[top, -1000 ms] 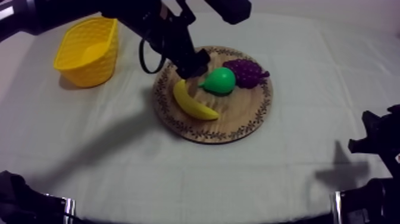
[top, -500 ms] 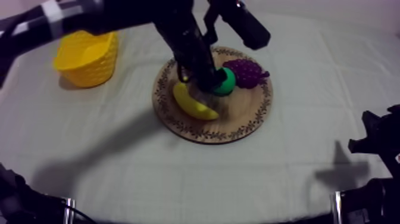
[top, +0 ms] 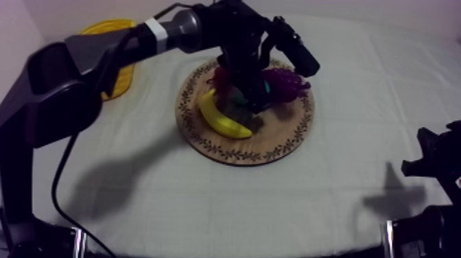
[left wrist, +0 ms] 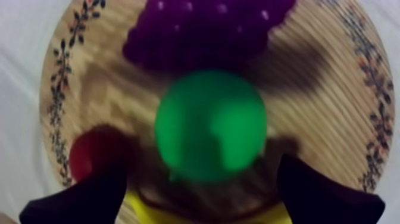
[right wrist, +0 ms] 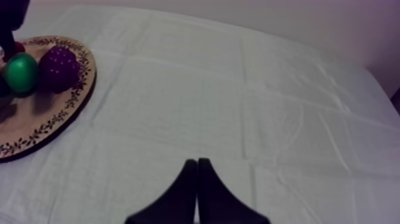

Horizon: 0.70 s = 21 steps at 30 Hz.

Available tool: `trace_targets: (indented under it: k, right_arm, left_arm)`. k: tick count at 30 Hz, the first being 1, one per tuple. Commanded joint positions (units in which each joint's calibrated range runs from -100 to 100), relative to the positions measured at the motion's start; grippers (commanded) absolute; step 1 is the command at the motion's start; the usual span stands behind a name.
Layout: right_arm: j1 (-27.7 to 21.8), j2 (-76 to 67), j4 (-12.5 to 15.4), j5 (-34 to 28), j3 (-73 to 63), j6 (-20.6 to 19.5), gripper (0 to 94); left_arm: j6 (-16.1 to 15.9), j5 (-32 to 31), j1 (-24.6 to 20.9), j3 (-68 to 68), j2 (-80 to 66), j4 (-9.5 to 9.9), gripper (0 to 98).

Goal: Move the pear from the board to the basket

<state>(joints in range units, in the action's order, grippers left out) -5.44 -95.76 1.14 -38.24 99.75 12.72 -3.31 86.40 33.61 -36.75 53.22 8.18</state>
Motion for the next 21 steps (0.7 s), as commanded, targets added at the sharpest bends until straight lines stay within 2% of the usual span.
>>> trace_targets:
  k: [1, 7, 13, 16, 21]
  right_arm:
    - [0.01, 0.01, 0.0, 0.01, 0.03, 0.01, 0.3]
    - [0.01, 0.01, 0.0, 0.01, 0.03, 0.01, 0.3]
    - [0.01, 0.01, 0.0, 0.01, 0.03, 0.01, 0.3]
    - [0.01, 0.01, 0.0, 0.01, 0.03, 0.01, 0.3]
    - [0.01, 0.01, 0.0, 0.01, 0.03, 0.01, 0.3]
  left_arm:
    - [-0.23, 0.27, -0.09, -4.53, 3.13, 0.02, 91.1]
    - [-2.05, -0.23, -0.34, -8.63, 6.6, 0.05, 71.7]
    - [-4.59, -0.99, -0.64, -9.36, 7.67, -0.15, 46.3]
    - [-4.71, -1.43, -0.93, -8.49, 7.01, -0.01, 42.5]
    - [-3.58, -2.34, -1.84, -4.74, 1.93, -0.03, 44.2]
